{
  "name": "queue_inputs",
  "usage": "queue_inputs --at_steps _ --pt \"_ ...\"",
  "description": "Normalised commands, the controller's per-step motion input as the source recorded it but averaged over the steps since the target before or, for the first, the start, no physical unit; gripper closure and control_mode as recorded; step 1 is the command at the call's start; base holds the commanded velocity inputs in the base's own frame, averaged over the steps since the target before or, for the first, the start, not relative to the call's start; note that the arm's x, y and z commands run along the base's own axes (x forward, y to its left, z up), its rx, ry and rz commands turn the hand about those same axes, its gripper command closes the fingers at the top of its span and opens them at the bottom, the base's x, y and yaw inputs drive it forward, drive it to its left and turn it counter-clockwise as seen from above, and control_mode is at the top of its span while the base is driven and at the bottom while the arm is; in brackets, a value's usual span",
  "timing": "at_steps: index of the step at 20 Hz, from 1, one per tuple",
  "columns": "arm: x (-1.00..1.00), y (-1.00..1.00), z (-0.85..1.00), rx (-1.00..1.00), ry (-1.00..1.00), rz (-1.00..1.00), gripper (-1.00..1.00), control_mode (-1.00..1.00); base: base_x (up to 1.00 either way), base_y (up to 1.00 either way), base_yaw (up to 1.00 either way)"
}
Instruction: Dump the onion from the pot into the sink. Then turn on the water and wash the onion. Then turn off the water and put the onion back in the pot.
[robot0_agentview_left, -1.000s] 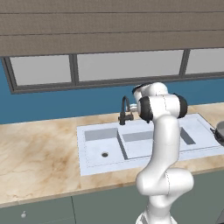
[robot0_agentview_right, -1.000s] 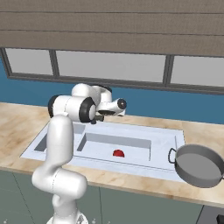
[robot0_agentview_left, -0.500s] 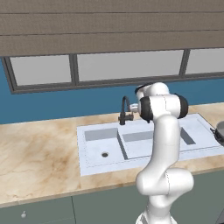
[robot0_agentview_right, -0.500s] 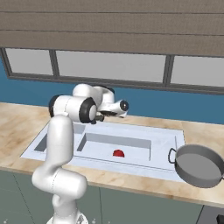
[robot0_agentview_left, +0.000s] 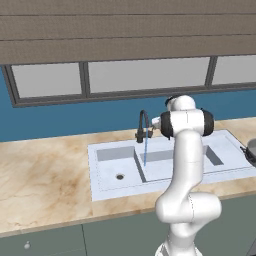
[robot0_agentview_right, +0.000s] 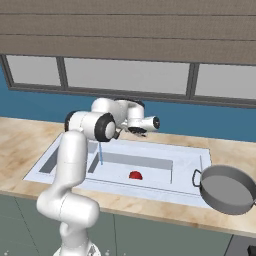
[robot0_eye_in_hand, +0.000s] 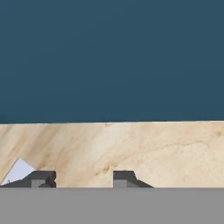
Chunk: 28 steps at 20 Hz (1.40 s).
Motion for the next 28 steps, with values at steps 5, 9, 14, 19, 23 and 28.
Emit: queue_inputs --at_steps 5,9,14,19,23,28 --pt "-0.02 -0.44 -0.08 0.00 0.00 -0.10 -1.00 -1.00 0.00 0.00 0.00" --pt "-0.15 -0.31 0.01 0.00 0.00 -0.09 -1.00 -1.00 0.00 0.00 0.00" --pt "-0.33 -0.21 0.42 0.00 -0.03 -0.07 -1.00 -1.00 0.00 0.00 0.00" --pt "-0.02 -0.15 0.59 0.00 -0.01 -0.02 -1.00 -1.00 0.00 0.00 0.00" --pt "-0.01 -0.44 0.26 0.00 0.00 0.00 -1.00 -1.00 0.00 0.00 0.00" --pt "-0.01 -0.45 -0.10 -0.07 0.01 0.00 -1.00 -1.00 0.00 0.00 0.00"
